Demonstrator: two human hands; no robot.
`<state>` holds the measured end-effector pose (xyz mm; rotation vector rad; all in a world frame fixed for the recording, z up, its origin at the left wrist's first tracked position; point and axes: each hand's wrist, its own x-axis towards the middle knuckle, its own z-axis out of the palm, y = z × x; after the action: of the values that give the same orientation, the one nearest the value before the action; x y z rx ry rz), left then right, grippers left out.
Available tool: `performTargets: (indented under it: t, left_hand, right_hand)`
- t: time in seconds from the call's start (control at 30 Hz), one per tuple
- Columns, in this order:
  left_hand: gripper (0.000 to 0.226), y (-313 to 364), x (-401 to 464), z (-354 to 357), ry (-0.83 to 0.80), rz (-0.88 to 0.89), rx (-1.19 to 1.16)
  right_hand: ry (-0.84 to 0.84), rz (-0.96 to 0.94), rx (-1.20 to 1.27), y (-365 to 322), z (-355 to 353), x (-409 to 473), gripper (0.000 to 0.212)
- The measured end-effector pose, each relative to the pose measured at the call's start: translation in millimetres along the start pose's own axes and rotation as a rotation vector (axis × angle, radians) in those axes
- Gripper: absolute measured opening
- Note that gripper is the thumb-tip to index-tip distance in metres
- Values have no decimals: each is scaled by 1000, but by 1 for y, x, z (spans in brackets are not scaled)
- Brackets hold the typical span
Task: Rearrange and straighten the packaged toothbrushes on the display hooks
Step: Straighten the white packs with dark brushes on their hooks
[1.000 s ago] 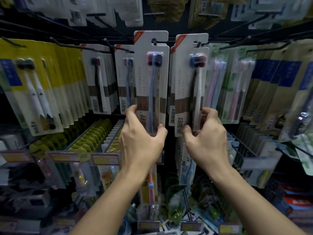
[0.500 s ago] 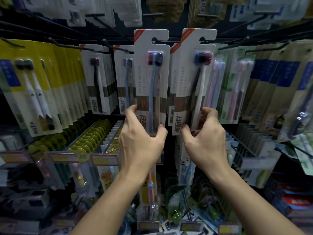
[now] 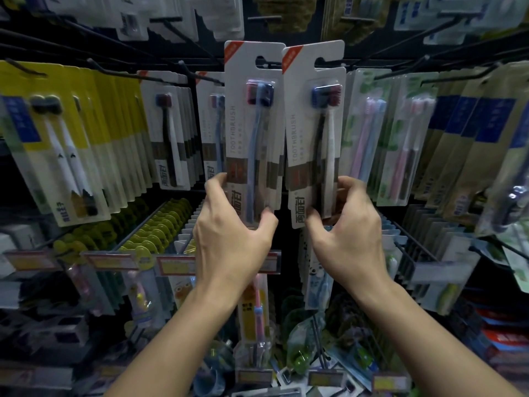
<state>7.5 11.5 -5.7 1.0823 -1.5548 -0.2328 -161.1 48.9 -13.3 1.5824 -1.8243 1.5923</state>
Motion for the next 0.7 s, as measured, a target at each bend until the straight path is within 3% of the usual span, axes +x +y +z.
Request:
performTargets:
  t: [0.37, 0.7]
  left_hand:
    - [78, -22, 3, -22, 33, 40, 60]
    - [77, -44, 10, -52, 85, -56, 82]
  right_hand:
    - [8, -50, 4, -17, 16, -4, 56]
    - [31, -148, -66, -36, 42, -10, 57]
